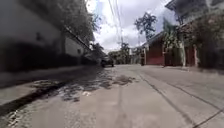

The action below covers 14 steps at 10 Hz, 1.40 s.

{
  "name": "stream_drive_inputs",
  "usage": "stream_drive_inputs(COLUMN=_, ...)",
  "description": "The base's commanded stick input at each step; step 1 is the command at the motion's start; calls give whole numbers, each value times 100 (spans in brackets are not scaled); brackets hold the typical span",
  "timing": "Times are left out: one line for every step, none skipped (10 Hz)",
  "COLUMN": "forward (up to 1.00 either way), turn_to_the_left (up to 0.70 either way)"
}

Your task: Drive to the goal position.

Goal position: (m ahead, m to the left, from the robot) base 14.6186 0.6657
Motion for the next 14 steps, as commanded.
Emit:
stream_drive_inputs(forward=100, turn_to_the_left=0)
stream_drive_inputs(forward=100, turn_to_the_left=0)
stream_drive_inputs(forward=100, turn_to_the_left=-1)
stream_drive_inputs(forward=100, turn_to_the_left=-3)
stream_drive_inputs(forward=100, turn_to_the_left=-38)
stream_drive_inputs(forward=100, turn_to_the_left=-40)
stream_drive_inputs(forward=100, turn_to_the_left=-40)
stream_drive_inputs(forward=100, turn_to_the_left=-40)
stream_drive_inputs(forward=100, turn_to_the_left=-40)
stream_drive_inputs(forward=100, turn_to_the_left=-11)
stream_drive_inputs(forward=100, turn_to_the_left=0)
stream_drive_inputs(forward=100, turn_to_the_left=0)
stream_drive_inputs(forward=100, turn_to_the_left=0)
stream_drive_inputs(forward=100, turn_to_the_left=0)
